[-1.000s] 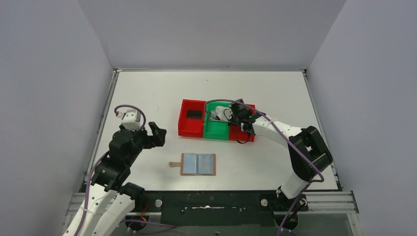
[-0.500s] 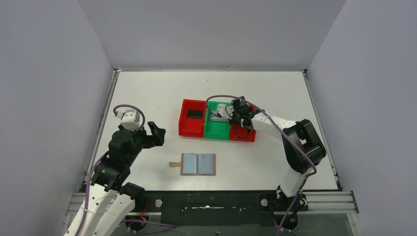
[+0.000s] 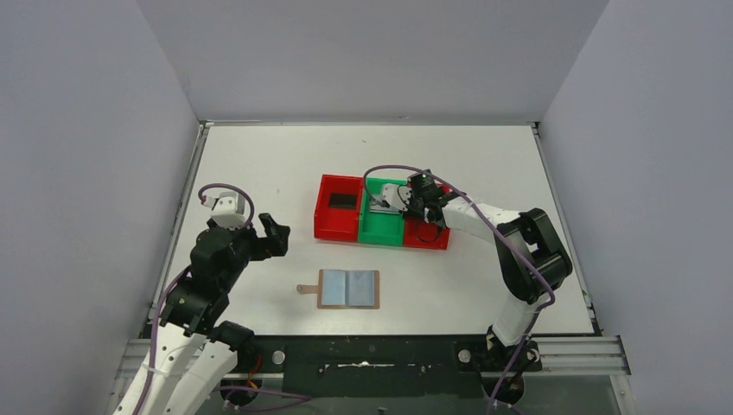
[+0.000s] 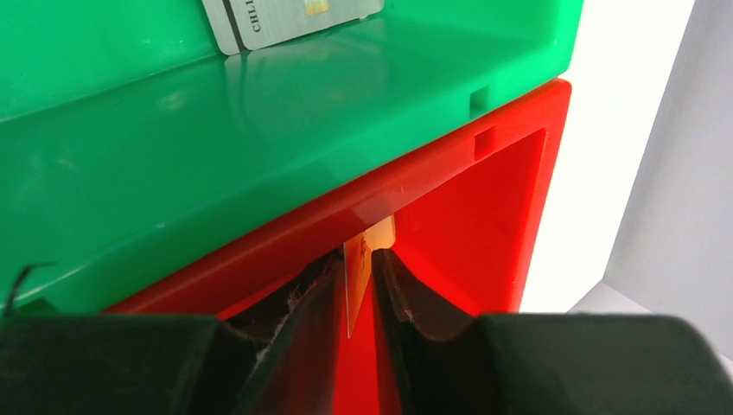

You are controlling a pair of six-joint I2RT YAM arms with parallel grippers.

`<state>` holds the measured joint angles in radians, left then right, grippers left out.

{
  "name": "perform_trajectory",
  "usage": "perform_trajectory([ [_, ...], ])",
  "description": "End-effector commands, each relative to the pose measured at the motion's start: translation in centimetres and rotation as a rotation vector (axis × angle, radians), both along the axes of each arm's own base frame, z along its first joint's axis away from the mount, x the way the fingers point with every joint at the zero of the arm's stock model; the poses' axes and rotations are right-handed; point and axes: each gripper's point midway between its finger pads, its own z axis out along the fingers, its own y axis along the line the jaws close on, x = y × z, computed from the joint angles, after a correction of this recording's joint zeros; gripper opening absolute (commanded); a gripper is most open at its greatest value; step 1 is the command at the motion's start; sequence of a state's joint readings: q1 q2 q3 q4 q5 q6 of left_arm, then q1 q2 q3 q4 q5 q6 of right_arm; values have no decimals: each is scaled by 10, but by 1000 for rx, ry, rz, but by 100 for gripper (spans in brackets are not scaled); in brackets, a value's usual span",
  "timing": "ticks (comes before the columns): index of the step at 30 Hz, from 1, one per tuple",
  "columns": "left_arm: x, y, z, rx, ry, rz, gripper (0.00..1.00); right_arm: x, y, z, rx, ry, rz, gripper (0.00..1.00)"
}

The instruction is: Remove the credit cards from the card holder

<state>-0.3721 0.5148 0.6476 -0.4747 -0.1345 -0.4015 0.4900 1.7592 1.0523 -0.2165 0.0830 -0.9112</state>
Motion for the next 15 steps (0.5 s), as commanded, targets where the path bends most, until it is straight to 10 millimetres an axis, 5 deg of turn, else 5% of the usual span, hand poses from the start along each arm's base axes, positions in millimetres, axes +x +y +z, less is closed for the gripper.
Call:
perform_trajectory([
  [1, 6, 0, 18, -4, -66, 1, 92, 9, 5, 33, 65, -61, -3, 21],
  [15, 8, 0, 16, -2, -58, -2, 92, 10, 5, 43, 119, -65, -31, 30],
])
